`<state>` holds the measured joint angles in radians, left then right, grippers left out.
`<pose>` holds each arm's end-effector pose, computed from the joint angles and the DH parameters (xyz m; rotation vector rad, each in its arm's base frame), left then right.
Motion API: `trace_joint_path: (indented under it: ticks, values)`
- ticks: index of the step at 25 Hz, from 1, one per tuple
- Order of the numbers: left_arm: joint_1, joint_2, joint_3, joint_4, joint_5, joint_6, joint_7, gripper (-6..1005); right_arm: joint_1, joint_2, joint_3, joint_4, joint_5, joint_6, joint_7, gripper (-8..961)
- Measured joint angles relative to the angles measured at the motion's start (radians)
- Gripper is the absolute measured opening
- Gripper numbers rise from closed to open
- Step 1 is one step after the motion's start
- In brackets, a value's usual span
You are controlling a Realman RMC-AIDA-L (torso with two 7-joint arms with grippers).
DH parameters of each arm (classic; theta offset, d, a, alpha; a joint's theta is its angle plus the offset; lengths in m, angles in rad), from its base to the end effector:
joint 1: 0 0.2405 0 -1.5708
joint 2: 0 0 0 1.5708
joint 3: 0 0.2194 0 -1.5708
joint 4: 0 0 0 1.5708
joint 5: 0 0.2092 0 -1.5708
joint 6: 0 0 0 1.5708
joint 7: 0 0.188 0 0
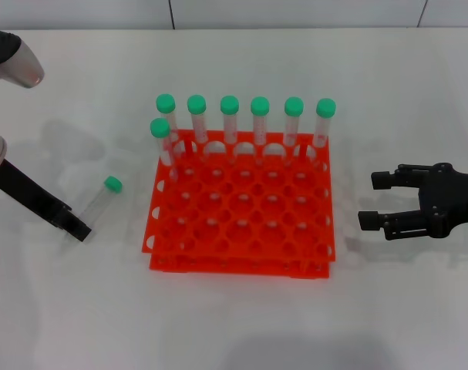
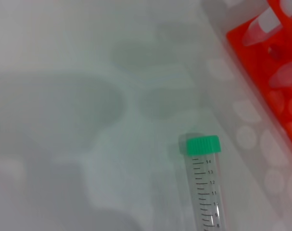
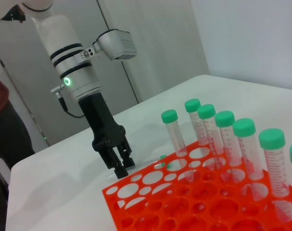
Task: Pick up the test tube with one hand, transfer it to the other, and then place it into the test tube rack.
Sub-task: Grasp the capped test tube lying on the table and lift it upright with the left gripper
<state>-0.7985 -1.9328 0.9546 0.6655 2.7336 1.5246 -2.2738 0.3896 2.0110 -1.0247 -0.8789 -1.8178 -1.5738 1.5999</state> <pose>-0.2791 0.3469 0.0070 -2.5564 -1.3122 0.6258 0.2115 0.3105 -0.0040 -2.8258 0.6735 0.6002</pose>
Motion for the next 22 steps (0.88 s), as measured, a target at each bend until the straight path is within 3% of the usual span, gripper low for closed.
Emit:
trace_joint_path:
  ticks: [22]
  values:
    - [-0.026,-0.001,0.002,0.005,0.011,0.020,-0.007,394,-0.011,0.000,0.000,-0.007,0.000,-0.003,0.000,825]
